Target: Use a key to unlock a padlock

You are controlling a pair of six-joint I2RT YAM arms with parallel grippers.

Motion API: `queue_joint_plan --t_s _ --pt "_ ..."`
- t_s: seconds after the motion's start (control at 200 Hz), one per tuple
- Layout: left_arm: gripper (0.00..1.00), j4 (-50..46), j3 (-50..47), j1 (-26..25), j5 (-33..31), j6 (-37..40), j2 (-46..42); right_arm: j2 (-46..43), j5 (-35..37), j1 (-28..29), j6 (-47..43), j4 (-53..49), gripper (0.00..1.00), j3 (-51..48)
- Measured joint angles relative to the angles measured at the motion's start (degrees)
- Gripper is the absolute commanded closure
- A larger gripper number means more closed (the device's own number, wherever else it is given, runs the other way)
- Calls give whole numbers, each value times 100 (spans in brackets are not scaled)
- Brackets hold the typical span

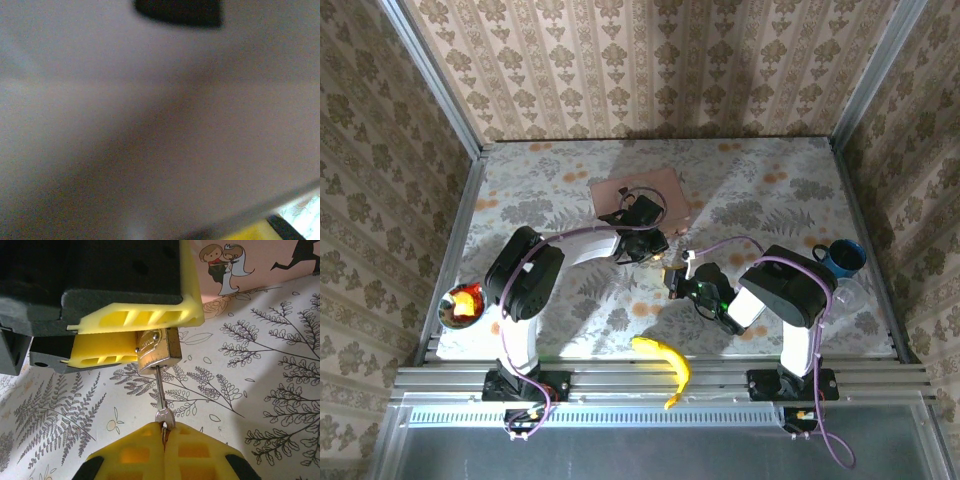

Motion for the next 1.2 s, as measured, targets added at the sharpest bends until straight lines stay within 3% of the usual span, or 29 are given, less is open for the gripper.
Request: queue_joint_plan --t_s 0.65,1.2 --pt "100 79 -7 26 144 2 0 46 -17 -157 -2 92 100 35" --pt "100 225 -42 107 234 4 0 197 -887 -599 -127 107 100 225"
